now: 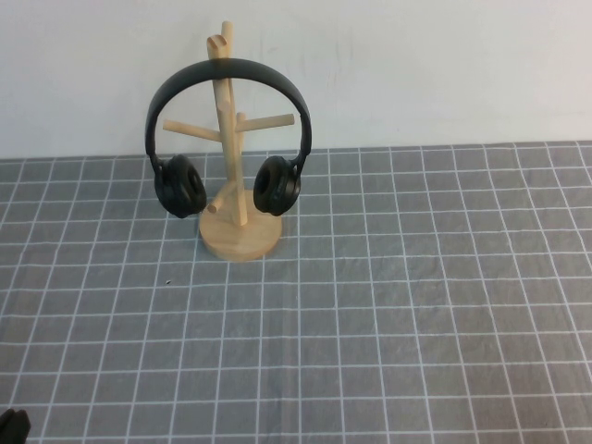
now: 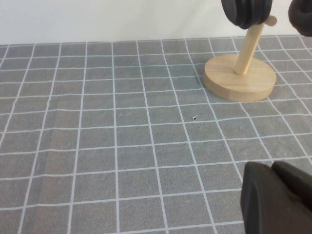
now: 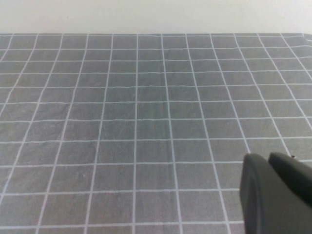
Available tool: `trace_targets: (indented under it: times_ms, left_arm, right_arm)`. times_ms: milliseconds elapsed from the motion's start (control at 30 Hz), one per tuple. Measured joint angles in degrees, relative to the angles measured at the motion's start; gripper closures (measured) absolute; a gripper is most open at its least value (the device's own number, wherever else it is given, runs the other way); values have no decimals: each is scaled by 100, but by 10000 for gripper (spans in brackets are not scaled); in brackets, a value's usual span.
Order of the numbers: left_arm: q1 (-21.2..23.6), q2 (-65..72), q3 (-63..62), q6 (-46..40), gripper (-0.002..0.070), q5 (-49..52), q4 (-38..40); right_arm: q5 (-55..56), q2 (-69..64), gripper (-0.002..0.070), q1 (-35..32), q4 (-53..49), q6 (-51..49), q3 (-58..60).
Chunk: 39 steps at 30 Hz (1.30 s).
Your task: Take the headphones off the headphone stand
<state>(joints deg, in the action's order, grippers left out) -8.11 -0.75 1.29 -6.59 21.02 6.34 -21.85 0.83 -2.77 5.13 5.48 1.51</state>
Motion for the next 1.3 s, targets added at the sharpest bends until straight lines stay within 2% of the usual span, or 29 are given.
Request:
trace_targets:
  times_ms: [667,833,933,1167,1300]
  left_arm:
    - [0,0,0,0,679,-12,-29]
    - [0,0,20,23,679,-592,-144]
    - [0,0,20,97,679,-873,161]
    - [0,0,20,773,679,-1022,2021]
    - [0,0,20,802,679,-1085,2442]
  right_arm:
    - [0,0,685,0,0,0,0]
    - [0,0,685,0,0,0,0]
    - [0,0,685,0,0,0,0]
    - [0,0,685,0,0,0,0]
    - [0,0,685,0,0,0,0]
